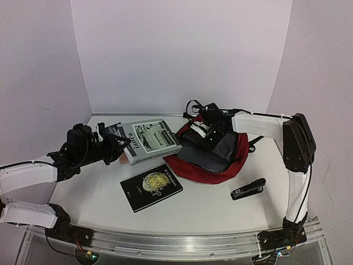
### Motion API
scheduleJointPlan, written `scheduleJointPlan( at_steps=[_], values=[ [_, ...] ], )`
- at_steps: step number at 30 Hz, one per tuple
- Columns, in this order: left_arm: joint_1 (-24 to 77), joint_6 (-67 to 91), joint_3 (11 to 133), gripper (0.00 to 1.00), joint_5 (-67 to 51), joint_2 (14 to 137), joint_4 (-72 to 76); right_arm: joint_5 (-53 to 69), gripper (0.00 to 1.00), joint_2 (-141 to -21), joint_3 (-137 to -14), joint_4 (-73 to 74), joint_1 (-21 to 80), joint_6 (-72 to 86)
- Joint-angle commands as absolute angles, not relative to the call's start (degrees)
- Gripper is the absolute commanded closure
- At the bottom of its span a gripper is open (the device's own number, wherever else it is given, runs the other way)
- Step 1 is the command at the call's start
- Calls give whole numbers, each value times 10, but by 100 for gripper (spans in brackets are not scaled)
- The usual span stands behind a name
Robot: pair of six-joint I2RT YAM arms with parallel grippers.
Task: Pack the student bag
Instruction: Pick up the book from the center of the board, then place the book in the student bag.
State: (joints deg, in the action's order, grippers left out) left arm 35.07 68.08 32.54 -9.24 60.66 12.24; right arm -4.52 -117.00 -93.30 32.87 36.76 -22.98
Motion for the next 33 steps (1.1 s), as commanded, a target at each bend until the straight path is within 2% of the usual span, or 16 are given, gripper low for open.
scheduleJointPlan(
  at_steps=[1,9,14,19,33],
  values=[
    [350,695,323,81,-76,585,151,-93,45,-1196,-956,306,366,-260],
    [350,700,317,82,-81,594,162,-166,49,-1235,-944,277,366,-289],
    [350,709,306,83,-83,595,173,-210,66,-1240,-945,259,366,-298],
    [350,702,304,83,-88,596,177,-204,99,-1227,-962,259,366,-282],
    [352,714,294,86,-183,690,322,-103,100,-1183,-1067,306,371,-174]
  ],
)
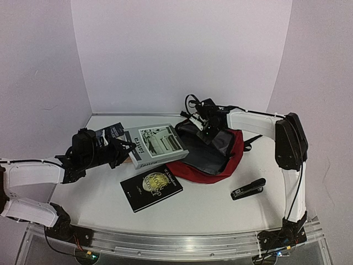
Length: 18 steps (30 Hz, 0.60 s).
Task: Pack the student bag
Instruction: Place the book in the student bag.
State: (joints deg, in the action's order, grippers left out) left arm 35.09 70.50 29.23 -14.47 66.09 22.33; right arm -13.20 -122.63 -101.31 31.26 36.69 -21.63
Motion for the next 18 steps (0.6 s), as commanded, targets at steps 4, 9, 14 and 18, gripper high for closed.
scheduleJointPlan(
  at_steps=[4,9,14,18],
  values=[
    [356,735,292,87,-198,746,380,-111,100,-1185,-1096,309,371,-165],
    [360,768,308,87,-214,828,471,-128,100,-1183,-1120,313,371,-162],
    [366,795,351,88,-212,919,534,-113,100,-1171,-1120,325,371,-143],
    [367,807,399,89,-186,991,580,-97,100,-1158,-1113,338,371,-121]
  ],
)
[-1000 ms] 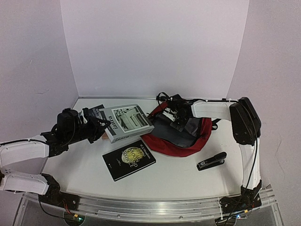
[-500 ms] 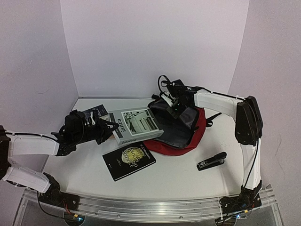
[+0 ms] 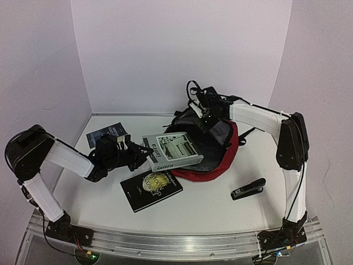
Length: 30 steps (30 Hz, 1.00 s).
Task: Pack the student bag
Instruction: Place the book in the student bag.
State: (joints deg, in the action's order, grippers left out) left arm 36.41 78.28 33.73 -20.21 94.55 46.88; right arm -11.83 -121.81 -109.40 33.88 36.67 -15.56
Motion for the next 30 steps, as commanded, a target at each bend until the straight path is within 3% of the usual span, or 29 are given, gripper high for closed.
scheduleJointPlan(
  at_steps=[1,9,17,23,30],
  values=[
    [367,808,416,89,-182,1012,587,-98,100,-1155,-1112,340,371,-119],
    [357,844,584,90,-161,1163,598,-103,100,-1125,-1085,349,371,-113],
    [298,810,694,90,-158,1191,506,-57,100,-1114,-1054,365,371,-76],
    [281,788,793,90,-221,1229,430,-67,100,-1138,-1068,367,366,-66],
    [326,791,772,89,-215,1241,442,-63,100,-1169,-1111,369,343,-36]
  ],
)
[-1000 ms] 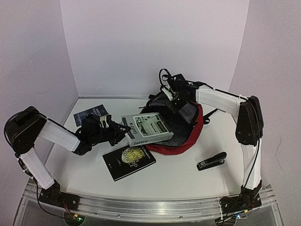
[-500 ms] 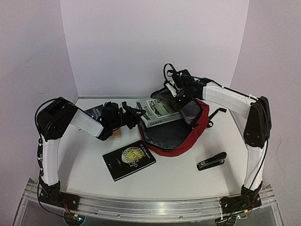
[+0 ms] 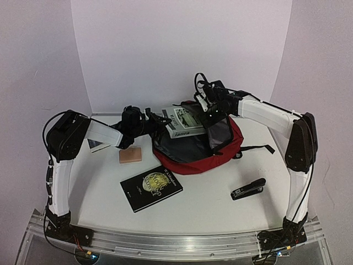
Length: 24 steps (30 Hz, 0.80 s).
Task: Pack the student bag
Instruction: Place the book in the student bag.
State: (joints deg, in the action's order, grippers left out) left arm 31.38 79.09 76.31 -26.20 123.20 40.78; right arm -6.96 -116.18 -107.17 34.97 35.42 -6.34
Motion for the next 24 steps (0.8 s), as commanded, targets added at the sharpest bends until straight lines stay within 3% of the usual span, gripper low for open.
scheduleJointPlan(
  at_steps=[1,14,24],
  values=[
    [332,794,775,89,-218,1250,444,-57,100,-1171,-1113,369,343,-33],
    [374,845,835,81,-188,1366,523,-5,100,-1184,-1102,375,344,-5],
    [403,847,883,72,-163,1387,490,36,100,-1200,-1100,378,344,24]
  ],
)
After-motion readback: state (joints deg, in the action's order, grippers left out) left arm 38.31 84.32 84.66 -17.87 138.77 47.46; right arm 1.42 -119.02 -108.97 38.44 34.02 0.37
